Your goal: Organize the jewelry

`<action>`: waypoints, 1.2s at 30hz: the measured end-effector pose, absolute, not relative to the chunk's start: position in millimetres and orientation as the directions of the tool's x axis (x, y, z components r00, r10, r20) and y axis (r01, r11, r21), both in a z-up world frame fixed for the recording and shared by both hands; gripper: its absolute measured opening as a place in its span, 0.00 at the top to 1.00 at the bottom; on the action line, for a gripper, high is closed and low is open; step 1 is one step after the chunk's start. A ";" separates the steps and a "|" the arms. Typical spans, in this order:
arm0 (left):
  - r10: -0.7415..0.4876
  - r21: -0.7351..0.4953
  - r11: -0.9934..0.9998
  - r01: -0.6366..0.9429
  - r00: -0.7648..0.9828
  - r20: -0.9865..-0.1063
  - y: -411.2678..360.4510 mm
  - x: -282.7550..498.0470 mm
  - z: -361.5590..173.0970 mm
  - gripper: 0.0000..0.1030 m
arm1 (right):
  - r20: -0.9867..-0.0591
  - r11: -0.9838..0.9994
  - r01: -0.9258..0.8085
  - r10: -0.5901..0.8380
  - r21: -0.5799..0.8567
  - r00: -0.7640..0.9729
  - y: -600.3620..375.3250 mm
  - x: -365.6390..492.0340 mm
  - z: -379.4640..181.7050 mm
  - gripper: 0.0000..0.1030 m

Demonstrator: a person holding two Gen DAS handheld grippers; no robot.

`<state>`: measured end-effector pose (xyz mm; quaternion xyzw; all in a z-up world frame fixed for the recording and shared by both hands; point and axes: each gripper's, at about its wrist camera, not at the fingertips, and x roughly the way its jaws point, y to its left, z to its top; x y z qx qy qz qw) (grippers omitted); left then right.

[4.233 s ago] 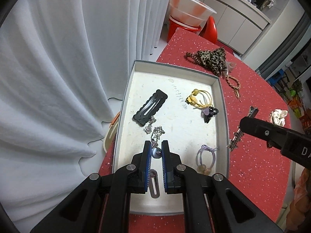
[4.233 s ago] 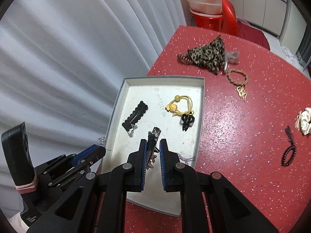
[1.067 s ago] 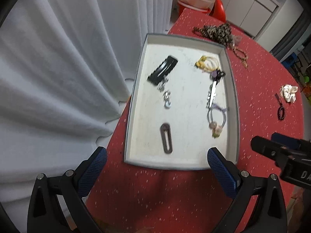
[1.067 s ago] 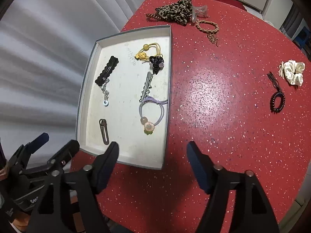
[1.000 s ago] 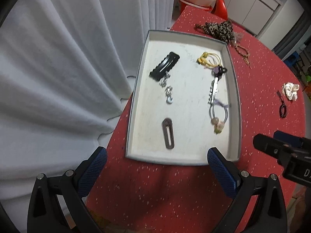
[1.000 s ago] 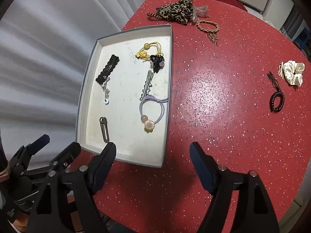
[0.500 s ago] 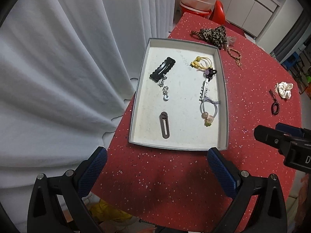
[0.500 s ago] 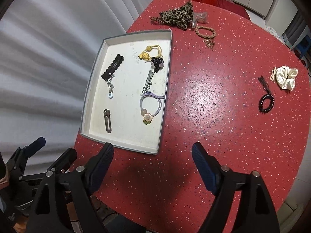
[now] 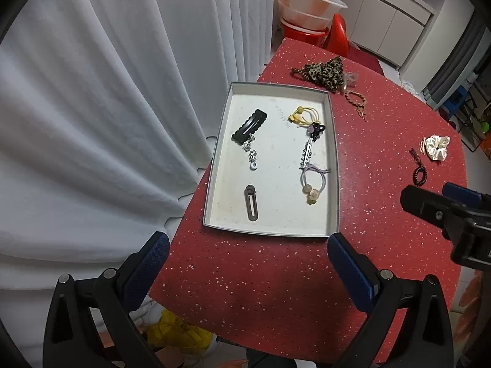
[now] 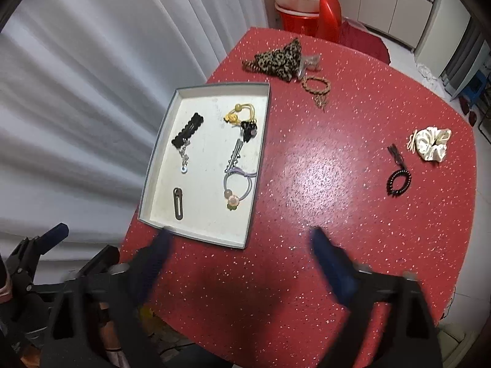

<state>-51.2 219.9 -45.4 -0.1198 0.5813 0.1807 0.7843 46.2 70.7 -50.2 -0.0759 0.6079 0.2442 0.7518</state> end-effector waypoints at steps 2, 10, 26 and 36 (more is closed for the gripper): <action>0.151 0.026 0.904 -0.426 0.264 -0.953 217.6 -51.6 -41.2 0.00 | -0.946 0.867 -0.466 0.281 0.177 0.164 68.8 44.8 -43.5 0.00; 0.220 0.051 0.887 -0.460 0.322 -0.921 214.1 -57.2 -10.3 0.00 | -0.926 0.861 -0.494 0.277 0.121 0.256 66.2 40.0 -8.7 0.00; 0.296 0.053 0.852 -0.520 0.395 -0.870 217.6 -68.5 35.5 0.00 | -0.873 0.852 -0.521 0.292 0.053 0.390 69.8 33.0 37.9 0.00; 0.296 0.052 0.852 -0.520 0.400 -0.867 216.0 -68.8 39.3 0.00 | -0.871 0.851 -0.524 0.292 0.048 0.395 71.1 32.1 41.1 0.00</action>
